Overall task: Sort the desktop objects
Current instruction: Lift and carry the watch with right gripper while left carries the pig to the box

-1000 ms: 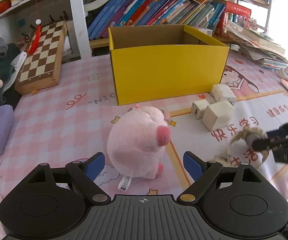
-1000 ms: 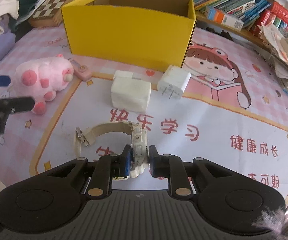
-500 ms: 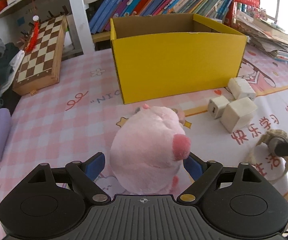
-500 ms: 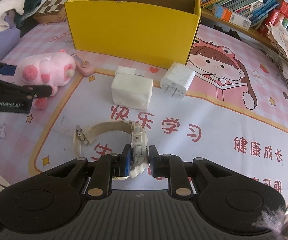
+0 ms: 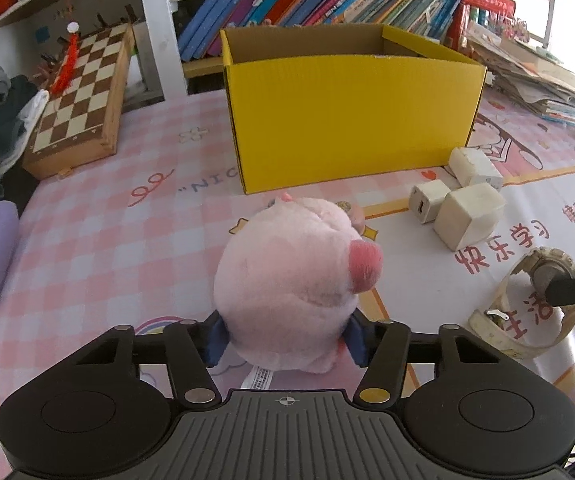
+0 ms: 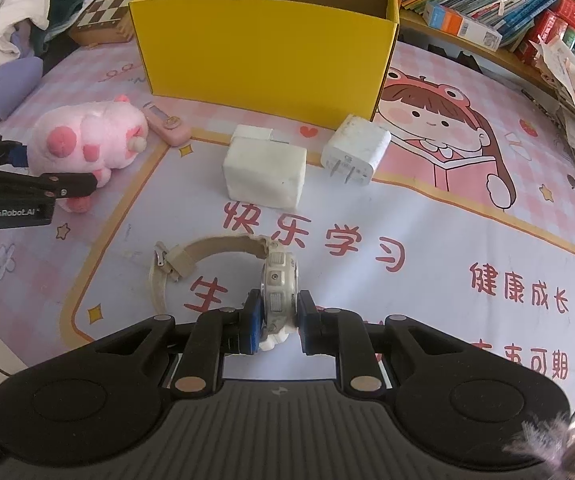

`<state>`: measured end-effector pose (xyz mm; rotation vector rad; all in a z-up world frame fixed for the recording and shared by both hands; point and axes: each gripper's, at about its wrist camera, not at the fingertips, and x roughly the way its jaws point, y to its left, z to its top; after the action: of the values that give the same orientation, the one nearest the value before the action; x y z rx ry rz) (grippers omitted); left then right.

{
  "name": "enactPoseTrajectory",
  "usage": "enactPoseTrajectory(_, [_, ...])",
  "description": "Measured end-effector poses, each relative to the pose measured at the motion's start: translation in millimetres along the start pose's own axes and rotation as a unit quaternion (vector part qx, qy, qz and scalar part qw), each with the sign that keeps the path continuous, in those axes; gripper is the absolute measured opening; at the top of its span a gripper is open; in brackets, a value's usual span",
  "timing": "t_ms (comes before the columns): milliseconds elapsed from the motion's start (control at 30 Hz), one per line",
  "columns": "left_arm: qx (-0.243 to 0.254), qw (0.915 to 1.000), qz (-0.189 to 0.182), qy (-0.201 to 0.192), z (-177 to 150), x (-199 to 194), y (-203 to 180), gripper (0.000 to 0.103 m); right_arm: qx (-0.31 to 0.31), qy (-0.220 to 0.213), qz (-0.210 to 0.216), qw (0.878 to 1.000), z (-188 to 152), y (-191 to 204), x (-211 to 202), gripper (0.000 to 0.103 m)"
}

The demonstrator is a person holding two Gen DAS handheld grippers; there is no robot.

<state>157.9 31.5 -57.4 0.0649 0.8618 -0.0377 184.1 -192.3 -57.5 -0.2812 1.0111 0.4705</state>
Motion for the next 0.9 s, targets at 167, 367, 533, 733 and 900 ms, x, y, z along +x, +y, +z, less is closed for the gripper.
enactPoseTrajectory(167, [-0.007, 0.9999, -0.012, -0.009, -3.4, -14.8, 0.2, 0.053, 0.004, -0.006, 0.0, 1.0, -3.1, 1.7, -5.0, 0.017])
enactPoseTrajectory(367, [-0.003, 0.9992, -0.027, -0.028, -4.7, -38.2, -4.3, 0.052, 0.01, -0.016, 0.002, 1.0, -6.5, 4.3, -14.9, 0.017])
enactPoseTrajectory(533, [0.011, 0.9985, -0.039, -0.038, -8.5, -54.4, -11.4, 0.052, 0.011, -0.021, 0.005, 1.0, -10.7, 8.7, -23.8, 0.017])
enactPoseTrajectory(733, [0.024, 0.9973, -0.054, -0.045, -15.6, -68.0, -17.8, 0.052, 0.011, -0.028, 0.005, 1.0, -17.0, 15.9, -35.1, 0.017])
enactPoseTrajectory(900, [0.033, 0.9961, -0.063, -0.053, -19.1, -80.2, -19.9, 0.052, 0.013, -0.031, 0.006, 0.999, -22.1, 20.4, -44.8, 0.017])
